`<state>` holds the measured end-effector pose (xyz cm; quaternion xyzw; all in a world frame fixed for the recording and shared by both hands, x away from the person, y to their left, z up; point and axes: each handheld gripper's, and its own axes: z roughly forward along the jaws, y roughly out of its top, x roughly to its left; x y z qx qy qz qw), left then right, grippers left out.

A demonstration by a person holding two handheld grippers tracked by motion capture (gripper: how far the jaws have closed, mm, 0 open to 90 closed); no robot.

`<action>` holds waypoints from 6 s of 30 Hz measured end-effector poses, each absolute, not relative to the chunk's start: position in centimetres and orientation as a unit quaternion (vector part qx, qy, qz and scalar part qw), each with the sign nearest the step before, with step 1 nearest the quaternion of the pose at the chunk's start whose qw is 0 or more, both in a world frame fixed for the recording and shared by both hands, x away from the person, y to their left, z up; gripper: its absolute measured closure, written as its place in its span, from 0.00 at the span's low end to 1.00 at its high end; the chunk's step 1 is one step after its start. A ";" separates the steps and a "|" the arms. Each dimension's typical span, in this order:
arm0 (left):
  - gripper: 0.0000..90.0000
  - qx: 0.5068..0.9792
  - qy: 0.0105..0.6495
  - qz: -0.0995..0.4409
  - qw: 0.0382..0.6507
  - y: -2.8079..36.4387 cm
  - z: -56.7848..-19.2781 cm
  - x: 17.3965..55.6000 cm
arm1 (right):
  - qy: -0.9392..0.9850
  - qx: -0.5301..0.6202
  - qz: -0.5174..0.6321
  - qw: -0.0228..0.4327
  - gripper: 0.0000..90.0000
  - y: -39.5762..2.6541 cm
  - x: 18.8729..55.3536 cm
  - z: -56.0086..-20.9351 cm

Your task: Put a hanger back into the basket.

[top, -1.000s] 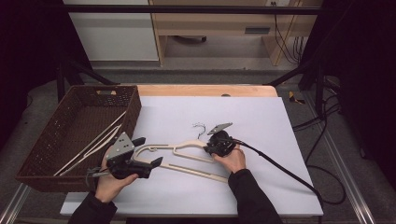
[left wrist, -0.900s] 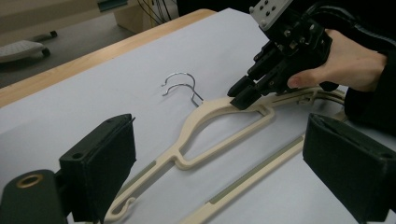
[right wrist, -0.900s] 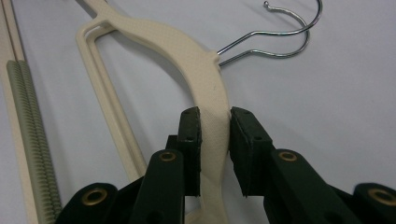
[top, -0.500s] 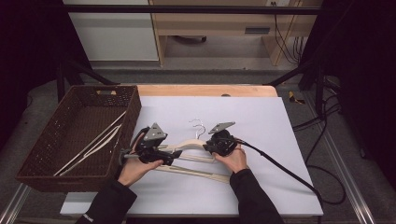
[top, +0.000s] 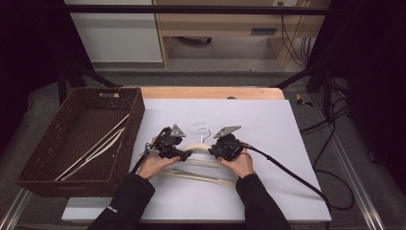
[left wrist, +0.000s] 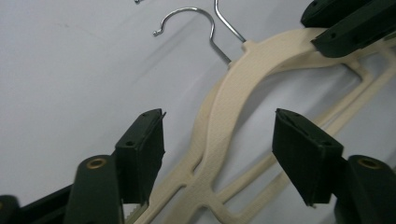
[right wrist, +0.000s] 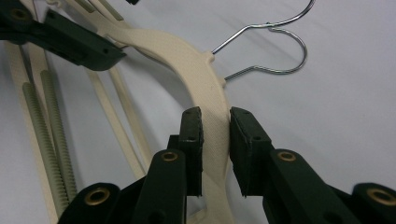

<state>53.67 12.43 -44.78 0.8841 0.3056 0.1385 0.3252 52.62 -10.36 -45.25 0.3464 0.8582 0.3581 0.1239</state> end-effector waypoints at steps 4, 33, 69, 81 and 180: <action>0.48 0.889 0.297 0.143 0.319 11.9 -45.1 54.1 | 0.860 0.340 0.359 0.125 0.84 -10.4 52.6 -45.1; 0.83 0.913 0.210 0.188 0.295 11.3 -43.9 51.5 | 0.854 0.310 0.402 0.113 0.61 -11.0 51.4 -43.3; 0.29 0.851 0.235 0.135 0.450 17.8 -37.1 43.8 | 0.853 0.193 0.483 -0.045 0.96 -12.8 47.2 -39.0; 0.47 0.885 0.196 0.108 0.408 14.5 -37.6 45.0 | 0.861 0.171 0.476 -0.049 0.96 -13.1 46.3 -38.5; 0.96 0.803 0.355 0.301 0.372 36.9 -25.6 46.4 | 0.714 0.398 0.532 0.221 0.03 -25.2 43.2 -38.6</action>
